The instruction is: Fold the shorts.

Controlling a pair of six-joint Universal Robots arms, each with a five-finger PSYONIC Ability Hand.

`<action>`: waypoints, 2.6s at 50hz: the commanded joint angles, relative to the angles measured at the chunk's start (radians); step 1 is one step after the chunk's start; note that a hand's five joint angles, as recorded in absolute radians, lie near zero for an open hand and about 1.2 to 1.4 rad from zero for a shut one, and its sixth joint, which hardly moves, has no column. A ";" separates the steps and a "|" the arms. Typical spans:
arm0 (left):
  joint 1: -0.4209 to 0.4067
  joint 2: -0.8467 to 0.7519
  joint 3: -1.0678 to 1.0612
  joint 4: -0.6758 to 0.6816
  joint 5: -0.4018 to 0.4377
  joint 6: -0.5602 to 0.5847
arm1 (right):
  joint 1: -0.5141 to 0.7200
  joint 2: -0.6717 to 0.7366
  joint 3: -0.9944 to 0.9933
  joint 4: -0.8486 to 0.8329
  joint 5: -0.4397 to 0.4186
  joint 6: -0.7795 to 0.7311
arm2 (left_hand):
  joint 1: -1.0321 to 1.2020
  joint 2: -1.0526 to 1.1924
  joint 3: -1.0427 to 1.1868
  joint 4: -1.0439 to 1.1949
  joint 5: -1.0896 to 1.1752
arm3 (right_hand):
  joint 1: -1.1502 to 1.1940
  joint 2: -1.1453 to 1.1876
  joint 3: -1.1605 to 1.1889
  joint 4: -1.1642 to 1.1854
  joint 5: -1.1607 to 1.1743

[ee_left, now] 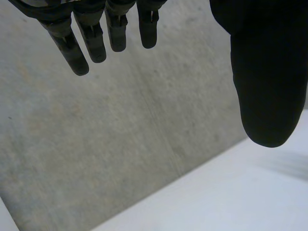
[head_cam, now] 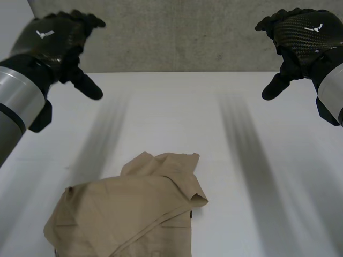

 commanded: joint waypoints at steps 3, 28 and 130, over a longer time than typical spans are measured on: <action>-0.105 -0.129 -0.007 -0.156 0.038 0.284 | -0.001 0.002 0.001 0.000 0.001 -0.001 | -0.021 -0.014 -0.019 -0.015 -0.028 | 0.015 -0.036 -0.039 -0.056 -0.065; -0.267 -0.416 0.031 -0.014 -0.105 0.566 | 0.002 0.018 0.024 -0.014 0.002 -0.002 | 1.186 1.192 1.188 1.192 1.178 | 0.015 -0.036 -0.039 -0.056 -0.065; -0.412 -1.060 0.767 0.188 0.090 0.334 | -0.073 0.229 -0.048 -0.032 0.002 -0.054 | 0.396 0.403 0.398 0.402 0.389 | 0.015 -0.036 -0.039 -0.056 -0.065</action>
